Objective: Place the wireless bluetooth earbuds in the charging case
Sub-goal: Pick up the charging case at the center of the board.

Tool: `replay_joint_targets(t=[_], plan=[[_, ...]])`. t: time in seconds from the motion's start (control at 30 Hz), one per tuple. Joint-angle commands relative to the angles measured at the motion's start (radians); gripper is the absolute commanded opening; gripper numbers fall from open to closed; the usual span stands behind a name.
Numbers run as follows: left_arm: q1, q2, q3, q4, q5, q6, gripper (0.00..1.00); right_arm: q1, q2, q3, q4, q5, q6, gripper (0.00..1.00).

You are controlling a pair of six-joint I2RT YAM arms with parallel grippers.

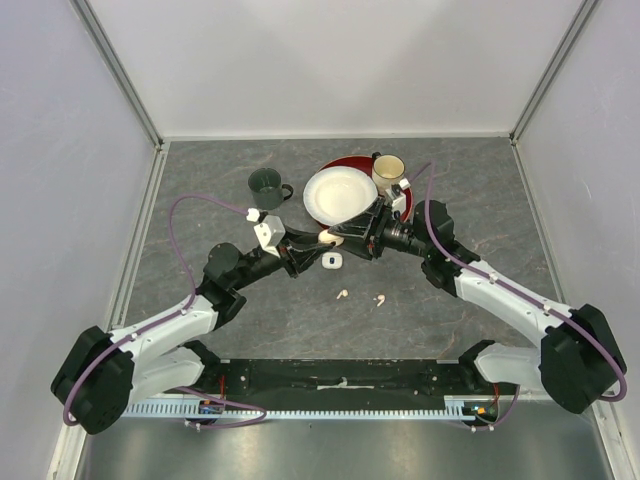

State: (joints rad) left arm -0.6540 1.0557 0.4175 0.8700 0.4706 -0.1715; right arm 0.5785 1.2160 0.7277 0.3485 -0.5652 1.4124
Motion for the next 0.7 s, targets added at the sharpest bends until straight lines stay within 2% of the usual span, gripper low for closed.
replay_joint_targets(t=[0.0, 0.03, 0.1, 0.13, 0.2, 0.23, 0.33, 0.4, 0.67], plan=[[-0.013, 0.010, 0.018, 0.041, -0.027, 0.050, 0.02, 0.001, 0.004, -0.020, 0.102, -0.036, 0.066, 0.47], [-0.015, 0.009, 0.018, 0.040, -0.030, 0.050, 0.02, 0.001, 0.004, -0.020, 0.106, -0.038, 0.065, 0.42], [-0.015, 0.012, 0.018, 0.029, -0.038, 0.047, 0.02, 0.003, 0.000, -0.019, 0.109, -0.041, 0.063, 0.38], [-0.016, 0.013, 0.021, 0.024, -0.038, 0.047, 0.02, 0.001, 0.000, -0.019, 0.110, -0.042, 0.062, 0.31], [-0.016, 0.013, 0.026, 0.018, -0.043, 0.034, 0.10, 0.001, 0.004, -0.020, 0.119, -0.045, 0.059, 0.25], [-0.015, 0.013, 0.030, 0.017, -0.043, 0.026, 0.21, 0.001, 0.005, -0.022, 0.124, -0.044, 0.062, 0.20], [-0.016, 0.018, 0.027, 0.047, -0.044, 0.000, 0.33, 0.001, 0.016, -0.033, 0.159, -0.048, 0.074, 0.15], [-0.016, 0.024, 0.021, 0.076, -0.046, -0.019, 0.36, 0.003, 0.019, -0.042, 0.181, -0.045, 0.088, 0.14], [-0.019, 0.096, -0.023, 0.296, -0.066, -0.100, 0.40, 0.001, 0.020, -0.057, 0.225, -0.041, 0.111, 0.12]])
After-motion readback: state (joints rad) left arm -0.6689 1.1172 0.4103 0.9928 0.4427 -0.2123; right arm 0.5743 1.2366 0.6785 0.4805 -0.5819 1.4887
